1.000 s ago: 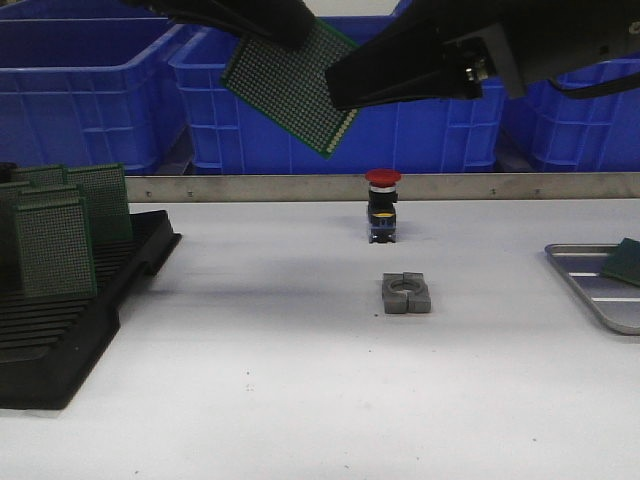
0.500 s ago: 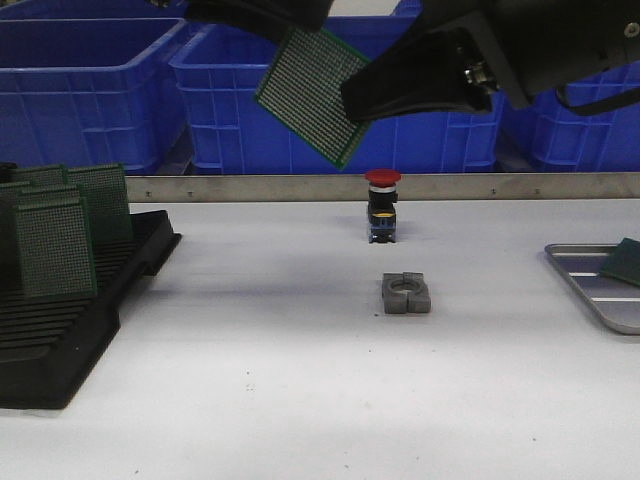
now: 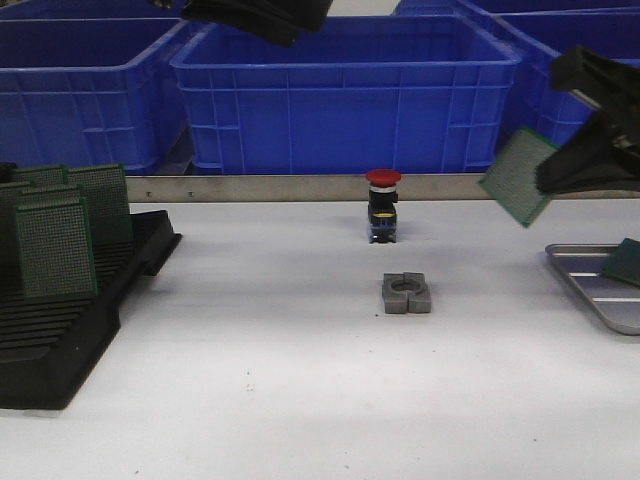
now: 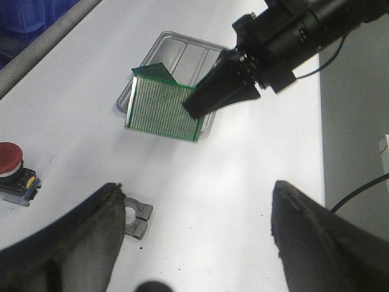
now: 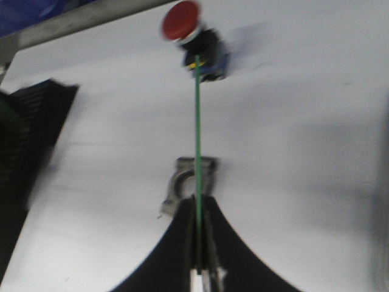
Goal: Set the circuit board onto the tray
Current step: 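Release the left gripper and lower the board onto the tray with the right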
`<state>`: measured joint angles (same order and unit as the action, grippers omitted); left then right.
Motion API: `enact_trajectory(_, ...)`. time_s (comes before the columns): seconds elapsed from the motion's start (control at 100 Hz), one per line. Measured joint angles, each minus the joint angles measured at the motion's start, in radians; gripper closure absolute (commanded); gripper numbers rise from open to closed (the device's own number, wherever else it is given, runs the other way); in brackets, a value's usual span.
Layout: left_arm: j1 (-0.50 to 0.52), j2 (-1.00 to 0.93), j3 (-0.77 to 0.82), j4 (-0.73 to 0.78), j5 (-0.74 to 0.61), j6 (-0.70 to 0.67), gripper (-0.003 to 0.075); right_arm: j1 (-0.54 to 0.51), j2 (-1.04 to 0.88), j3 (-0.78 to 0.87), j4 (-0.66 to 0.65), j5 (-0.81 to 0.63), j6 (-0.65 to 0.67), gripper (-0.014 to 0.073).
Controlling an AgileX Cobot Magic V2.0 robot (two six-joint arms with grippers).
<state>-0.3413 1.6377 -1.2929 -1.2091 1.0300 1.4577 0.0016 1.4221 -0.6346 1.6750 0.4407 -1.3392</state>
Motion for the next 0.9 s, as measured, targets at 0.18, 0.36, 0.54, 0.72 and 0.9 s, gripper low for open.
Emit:
enact_trajectory(0.18,0.000,0.002,0.000,0.000,0.000,0.000,0.0238,-0.198,0.058,0.000,0.000,-0.015,0.006,0.0662)
enact_trajectory(0.36,0.000,0.002,0.000,0.000,-0.001,0.000,0.0238,-0.297,0.152,0.000,0.000,0.000,0.006,0.0545)
enact_trajectory(0.54,0.000,0.002,0.000,0.000,-0.002,0.000,0.0238,-0.322,0.187,0.000,0.000,0.005,-0.005,0.0083)
enact_trajectory(0.72,0.000,0.002,0.000,0.000,-0.002,0.000,0.0268,-0.359,0.187,0.000,0.000,-0.031,-0.045,-0.0056)
enact_trajectory(0.9,0.000,0.002,0.000,0.000,-0.002,0.000,0.0605,-0.368,0.143,0.000,-0.068,-0.037,-0.072,0.0125)
